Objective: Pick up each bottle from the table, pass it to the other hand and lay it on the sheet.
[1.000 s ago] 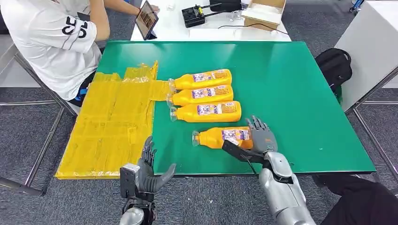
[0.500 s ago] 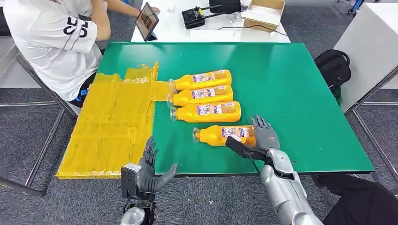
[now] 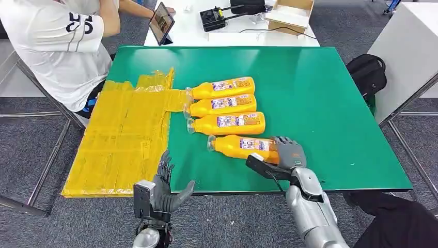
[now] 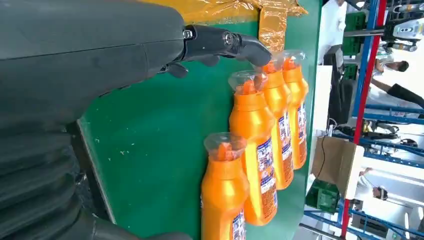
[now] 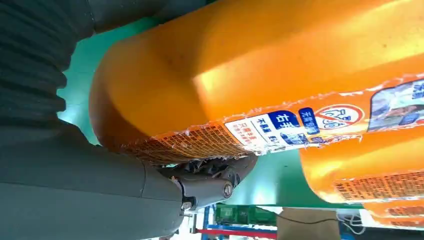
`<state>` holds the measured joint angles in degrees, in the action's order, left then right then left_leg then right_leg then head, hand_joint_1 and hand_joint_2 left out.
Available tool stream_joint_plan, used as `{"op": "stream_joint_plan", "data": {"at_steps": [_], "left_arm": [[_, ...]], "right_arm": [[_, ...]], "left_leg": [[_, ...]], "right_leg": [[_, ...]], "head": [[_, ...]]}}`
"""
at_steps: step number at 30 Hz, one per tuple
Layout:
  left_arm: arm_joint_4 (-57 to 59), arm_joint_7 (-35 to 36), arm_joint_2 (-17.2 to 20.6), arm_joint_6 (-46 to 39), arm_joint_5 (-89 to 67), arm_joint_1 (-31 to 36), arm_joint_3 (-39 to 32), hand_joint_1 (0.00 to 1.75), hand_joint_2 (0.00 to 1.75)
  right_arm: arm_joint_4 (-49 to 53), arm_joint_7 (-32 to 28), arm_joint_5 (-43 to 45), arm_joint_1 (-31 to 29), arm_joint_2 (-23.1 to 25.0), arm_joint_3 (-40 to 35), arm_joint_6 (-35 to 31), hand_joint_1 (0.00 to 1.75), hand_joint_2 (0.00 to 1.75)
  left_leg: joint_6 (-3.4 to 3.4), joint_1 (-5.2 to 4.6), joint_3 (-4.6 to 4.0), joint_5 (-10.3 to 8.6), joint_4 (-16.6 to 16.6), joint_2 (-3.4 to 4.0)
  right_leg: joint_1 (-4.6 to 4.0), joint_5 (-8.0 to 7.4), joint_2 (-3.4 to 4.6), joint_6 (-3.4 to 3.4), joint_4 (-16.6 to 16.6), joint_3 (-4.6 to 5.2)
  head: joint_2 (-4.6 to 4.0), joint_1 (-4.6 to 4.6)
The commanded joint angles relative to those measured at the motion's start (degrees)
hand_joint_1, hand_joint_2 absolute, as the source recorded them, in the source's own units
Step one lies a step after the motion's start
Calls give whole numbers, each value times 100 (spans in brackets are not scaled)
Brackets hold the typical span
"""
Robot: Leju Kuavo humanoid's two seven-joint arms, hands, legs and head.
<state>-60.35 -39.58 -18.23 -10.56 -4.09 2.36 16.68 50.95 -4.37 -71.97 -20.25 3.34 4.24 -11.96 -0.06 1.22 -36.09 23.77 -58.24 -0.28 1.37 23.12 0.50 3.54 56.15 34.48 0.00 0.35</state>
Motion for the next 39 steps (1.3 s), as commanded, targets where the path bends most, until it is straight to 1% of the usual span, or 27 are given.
{"op": "stream_joint_plan", "data": {"at_steps": [1,3,5,6,7,9,11,12,13,14,16,18,19,21,22,23,24,26,28,30,31,33,35,36,37,38,39], "left_arm": [[364,33,-177,21,-6,258,-22,0,175],[364,35,-177,25,-8,255,-25,0,175],[355,42,-177,16,-13,248,-25,0,175],[339,51,-177,0,-19,238,-24,0,175],[310,67,-177,-23,-28,222,-24,0,175],[274,77,-177,-27,-33,202,-26,0,175],[251,93,-177,-35,-43,191,-26,0,175],[235,114,-177,-53,-63,185,-27,0,175],[208,141,-177,-71,-94,179,-24,0,175],[188,170,-177,-77,-124,180,-8,0,175],[181,212,-177,-90,-144,192,48,0,175],[189,223,-177,-102,-142,202,65,0,175],[195,225,-177,-103,-141,205,66,0,175],[203,225,-177,-99,-139,205,65,0,175],[204,225,-177,-97,-138,207,61,0,175],[204,225,-177,-97,-138,207,61,0,175],[209,226,-177,-97,-136,206,59,0,175],[241,217,-177,-140,-115,232,90,0,175],[301,192,-177,-207,-19,270,133,0,175],[330,144,-177,-249,140,290,169,0,175],[325,146,-177,-179,275,289,171,0,175],[252,110,-177,87,595,277,151,0,175],[-61,19,-177,395,810,236,177,0,175],[-380,29,-177,480,850,180,208,0,175],[-687,80,-177,577,912,101,213,0,175],[-964,128,-177,665,966,23,211,0,175],[-1294,191,-177,766,994,-71,227,0,175]], "right_arm": [[275,-259,271,149,94,135,28,175,175],[436,-333,335,188,133,113,16,175,175],[691,-414,436,263,202,109,-11,175,175],[1062,-690,645,375,328,133,-210,175,175],[1487,-829,790,512,467,162,-319,175,175],[1977,-684,752,674,542,83,-125,175,175],[2394,-737,849,809,631,82,-189,175,175],[2736,-1047,1166,883,812,192,-526,175,175],[3385,-1334,1538,1054,1060,306,-812,175,175],[4034,-1440,1756,1255,1245,364,-937,175,175],[5072,-1559,2065,1627,1467,441,-979,175,175],[5232,-1536,2077,1706,1473,459,-887,175,175],[5172,-1544,2077,1694,1476,487,-892,175,175],[5059,-1616,2084,1650,1493,535,-909,175,175],[4993,-1651,2088,1623,1501,552,-919,175,175],[4993,-1651,2088,1623,1501,552,-919,175,175],[4942,-1775,2169,1597,1539,602,-1033,175,175],[5270,-2160,2600,1736,1666,752,-1540,175,175],[5571,-2319,2894,1898,1666,804,-1926,175,175],[5737,-2501,3237,2022,1666,863,-2096,175,175],[5727,-2563,3409,2074,1666,849,-2008,175,175],[5542,-2854,3630,2208,1666,622,-1752,175,175],[5191,-2967,3867,2297,1666,304,-1469,175,175],[4867,-3017,3827,2324,1666,39,-1504,175,175],[4618,-3008,3885,2337,1666,-144,-1510,175,175],[4358,-3022,3875,2344,1666,-323,-1459,175,175],[4062,-3055,3916,2354,1666,-532,-1520,175,175]], "left_leg": [[8,0,16,7,0,-8],[14,1,37,17,0,-6],[12,-1,34,17,1,-3],[4,0,5,4,0,-4],[6,0,10,7,-1,-4],[5,-1,5,12,-4,1],[4,-3,-5,10,-4,2],[7,-2,9,21,-7,3],[5,-1,-5,10,-3,-3],[7,-2,2,15,-6,-6],[3,-7,-31,3,-6,-16],[4,-5,-34,6,-6,-21],[6,-2,-17,16,-8,-25],[6,-2,-25,5,-1,-22],[10,-2,-12,12,-4,-26],[7,-1,-25,6,-2,-19],[6,-2,-31,4,-2,-13],[7,-1,-22,8,-3,-14],[7,-2,-23,6,-2,-29],[5,-3,-29,2,0,-29],[7,-1,-16,10,-1,-31],[9,0,-9,14,-1,-22],[5,-1,-24,6,2,-11],[7,1,-9,13,1,-10],[3,3,-26,8,0,1],[4,4,-12,16,-3,2],[3,4,-25,11,-1,8]], "right_leg": [[-5,9,-15,-18,-1,-21],[-9,18,-19,-33,-3,-43],[-7,18,-16,-32,0,-37],[-3,6,-9,-13,1,-8],[-4,9,-11,-17,2,-13],[-3,13,-5,-19,8,-7],[-1,11,-4,-16,10,4],[-4,22,-6,-25,14,-11],[-2,12,-9,-15,9,4],[-2,18,-14,-19,12,-3],[5,12,-16,-9,17,28],[3,15,-21,-11,16,29],[-2,25,-27,-18,15,9],[0,13,-23,-10,5,19],[-2,21,-30,-15,5,3],[-1,12,-20,-11,4,19],[0,9,-13,-10,4,26],[-2,12,-16,-15,4,18],[-2,17,-34,-16,5,14],[0,13,-29,-11,3,24],[-3,21,-34,-17,2,7],[-4,21,-27,-17,0,2],[-2,8,-12,-9,-2,22],[-5,14,-13,-16,-2,7],[-5,4,0,-11,-1,28],[-8,11,-2,-18,1,14],[-7,3,6,-13,-1,27]], "head": [[0,0],[0,0],[0,0],[0,0],[0,2],[0,0],[0,0],[0,-2],[0,0],[0,0],[0,4],[0,0],[0,0],[0,0],[0,2],[0,2],[0,2],[0,2],[0,2],[0,0],[0,2],[0,2],[0,2],[0,2],[0,2],[0,2],[0,2]]}}
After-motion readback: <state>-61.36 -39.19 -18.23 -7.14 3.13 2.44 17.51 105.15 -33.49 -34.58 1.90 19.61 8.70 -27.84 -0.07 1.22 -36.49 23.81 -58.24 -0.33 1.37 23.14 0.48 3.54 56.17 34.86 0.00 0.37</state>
